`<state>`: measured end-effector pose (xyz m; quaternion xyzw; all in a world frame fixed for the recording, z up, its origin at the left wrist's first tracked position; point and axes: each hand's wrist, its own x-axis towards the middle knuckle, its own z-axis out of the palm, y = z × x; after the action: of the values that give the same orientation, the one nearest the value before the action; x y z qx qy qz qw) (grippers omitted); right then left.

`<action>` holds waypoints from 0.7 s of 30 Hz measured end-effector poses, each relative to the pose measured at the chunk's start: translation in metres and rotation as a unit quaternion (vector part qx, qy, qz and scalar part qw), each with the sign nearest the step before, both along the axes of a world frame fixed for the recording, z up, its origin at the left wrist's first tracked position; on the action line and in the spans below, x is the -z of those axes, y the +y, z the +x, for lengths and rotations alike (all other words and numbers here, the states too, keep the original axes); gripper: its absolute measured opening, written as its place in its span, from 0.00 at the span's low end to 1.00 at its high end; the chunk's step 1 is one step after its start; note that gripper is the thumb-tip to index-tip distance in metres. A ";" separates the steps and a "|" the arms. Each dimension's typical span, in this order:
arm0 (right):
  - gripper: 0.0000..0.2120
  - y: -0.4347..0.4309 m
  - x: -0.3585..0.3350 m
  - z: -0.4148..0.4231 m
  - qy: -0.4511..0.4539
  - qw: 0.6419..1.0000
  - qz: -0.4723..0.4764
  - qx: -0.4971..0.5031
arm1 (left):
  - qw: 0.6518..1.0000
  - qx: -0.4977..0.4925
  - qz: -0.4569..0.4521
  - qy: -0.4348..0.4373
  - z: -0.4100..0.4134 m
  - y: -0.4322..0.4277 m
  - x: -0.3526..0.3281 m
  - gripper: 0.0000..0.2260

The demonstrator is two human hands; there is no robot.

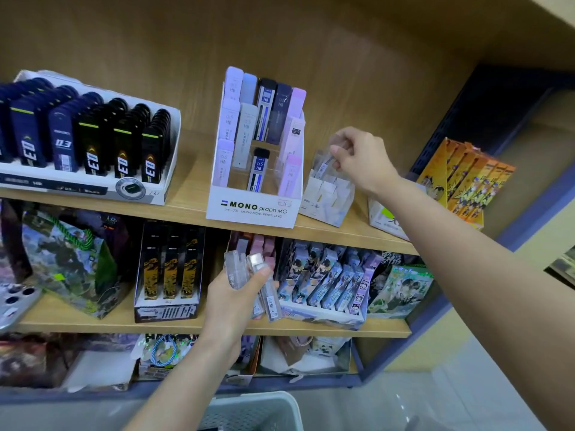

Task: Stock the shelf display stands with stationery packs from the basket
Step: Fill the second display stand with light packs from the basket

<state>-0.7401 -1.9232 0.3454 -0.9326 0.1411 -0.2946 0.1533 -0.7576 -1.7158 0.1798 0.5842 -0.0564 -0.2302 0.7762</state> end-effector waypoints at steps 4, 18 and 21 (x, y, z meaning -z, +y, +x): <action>0.06 0.000 0.012 0.001 0.022 0.999 0.030 -0.012 | 1.000 -0.002 -0.007 0.013 -0.002 -0.002 0.000 0.05; 0.05 -0.024 0.011 -0.022 0.065 0.994 0.059 -0.062 | 1.000 0.002 0.009 0.021 -0.004 -0.003 0.000 0.03; 0.08 -0.023 0.013 -0.021 0.031 0.996 0.068 -0.047 | 1.000 0.001 0.015 0.023 -0.005 -0.005 0.001 0.02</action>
<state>-0.7610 -1.9461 0.3326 -0.9344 0.1213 -0.2474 0.2258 -0.7623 -1.7208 0.1791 0.5900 -0.0353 -0.2451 0.7685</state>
